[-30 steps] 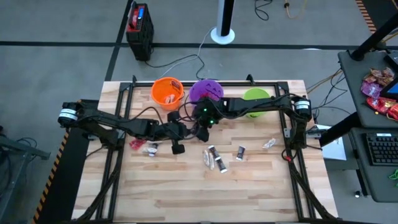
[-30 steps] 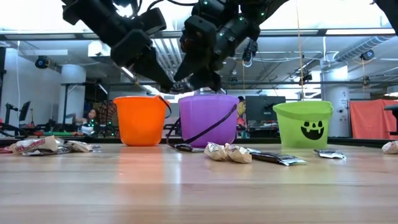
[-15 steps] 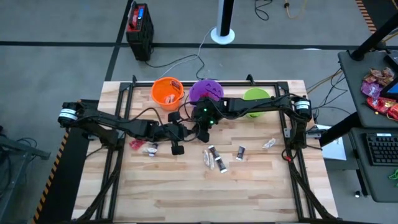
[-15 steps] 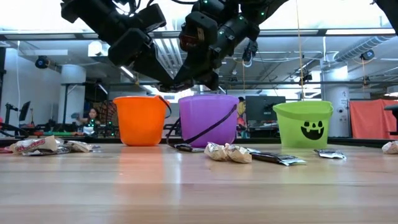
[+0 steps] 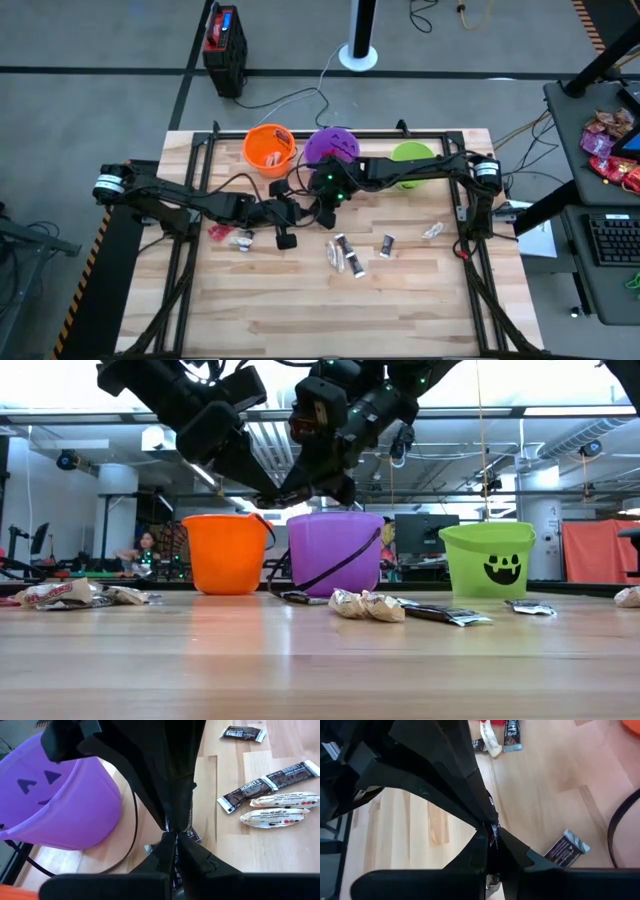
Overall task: Sort candy by brand, put in halloween buckets
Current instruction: Put the brown chocolate bar into the green bucket
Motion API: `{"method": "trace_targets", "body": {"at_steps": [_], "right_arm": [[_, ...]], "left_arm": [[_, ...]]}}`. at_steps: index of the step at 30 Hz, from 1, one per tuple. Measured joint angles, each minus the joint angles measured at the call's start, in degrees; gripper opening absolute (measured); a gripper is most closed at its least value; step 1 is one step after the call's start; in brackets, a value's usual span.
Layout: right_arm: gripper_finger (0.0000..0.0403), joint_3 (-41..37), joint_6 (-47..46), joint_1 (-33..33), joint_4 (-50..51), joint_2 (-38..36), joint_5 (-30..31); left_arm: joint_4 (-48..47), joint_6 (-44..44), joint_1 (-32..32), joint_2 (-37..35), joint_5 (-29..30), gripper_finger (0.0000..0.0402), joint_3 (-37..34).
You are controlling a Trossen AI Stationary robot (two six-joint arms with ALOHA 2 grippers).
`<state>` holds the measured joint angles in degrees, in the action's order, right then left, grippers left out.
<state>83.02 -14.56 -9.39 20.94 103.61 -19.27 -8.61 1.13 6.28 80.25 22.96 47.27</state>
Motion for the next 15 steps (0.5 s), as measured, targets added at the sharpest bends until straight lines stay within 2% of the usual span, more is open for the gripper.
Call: {"method": "trace_targets", "body": {"at_steps": [10,13,15], "right_arm": [[0.0015,2.7,0.9,-0.2,16.0,-0.4,0.2],[0.0015,4.8,2.6,-0.4,27.4,-0.4,3.6],[0.0015,7.1,4.3,-0.7,36.7,-0.7,8.0]], "left_arm": [[-1.5,-0.2,0.0,0.0,0.1,0.0,-0.1],[-3.3,-1.6,0.0,-0.3,0.1,0.0,-0.1],[-6.5,-3.6,0.0,-0.7,0.1,0.0,-0.1]]}}
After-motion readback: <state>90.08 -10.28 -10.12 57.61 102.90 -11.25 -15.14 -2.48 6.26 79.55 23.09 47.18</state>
